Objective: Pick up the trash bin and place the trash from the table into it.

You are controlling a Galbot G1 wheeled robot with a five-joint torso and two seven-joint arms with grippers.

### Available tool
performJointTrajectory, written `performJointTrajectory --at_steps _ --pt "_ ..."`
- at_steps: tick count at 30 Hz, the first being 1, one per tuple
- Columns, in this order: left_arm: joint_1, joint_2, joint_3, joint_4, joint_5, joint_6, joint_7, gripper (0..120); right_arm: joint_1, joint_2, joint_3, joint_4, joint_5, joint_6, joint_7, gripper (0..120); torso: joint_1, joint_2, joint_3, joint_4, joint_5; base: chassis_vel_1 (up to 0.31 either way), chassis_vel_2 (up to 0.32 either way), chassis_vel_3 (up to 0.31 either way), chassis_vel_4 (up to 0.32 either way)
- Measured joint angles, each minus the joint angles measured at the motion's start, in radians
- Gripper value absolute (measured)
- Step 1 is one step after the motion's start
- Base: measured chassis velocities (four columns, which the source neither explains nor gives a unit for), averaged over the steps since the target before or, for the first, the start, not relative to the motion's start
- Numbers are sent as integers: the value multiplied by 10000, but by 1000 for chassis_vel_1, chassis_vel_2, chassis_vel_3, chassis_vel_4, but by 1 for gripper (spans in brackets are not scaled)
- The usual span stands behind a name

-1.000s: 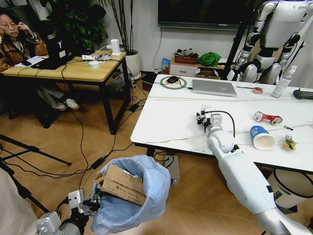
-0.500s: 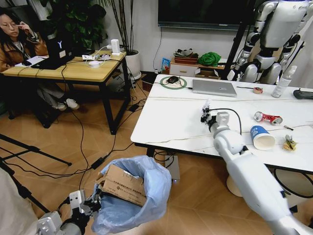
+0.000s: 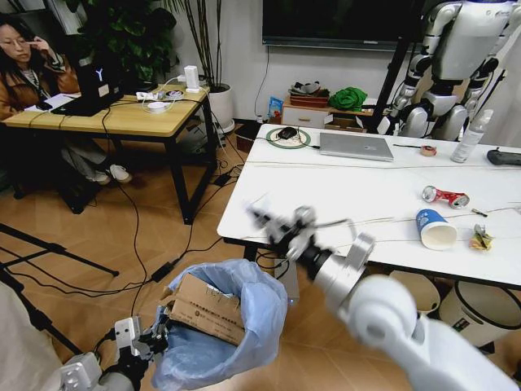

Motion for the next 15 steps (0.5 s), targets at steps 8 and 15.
performJointTrajectory --at_steps 8,15 --pt "48 -209 -35 -163 101 3 -8 0 -502 -51 -1232 -168 -542 230 -351 0 1 -1 1 -2 0 0 0 0 0" --pt "27 -317 -28 -195 161 6 -13 0 -1087 -114 -1604 -259 -1123 265 -366 0 1 -2 1 -1 0 0 0 0 0"
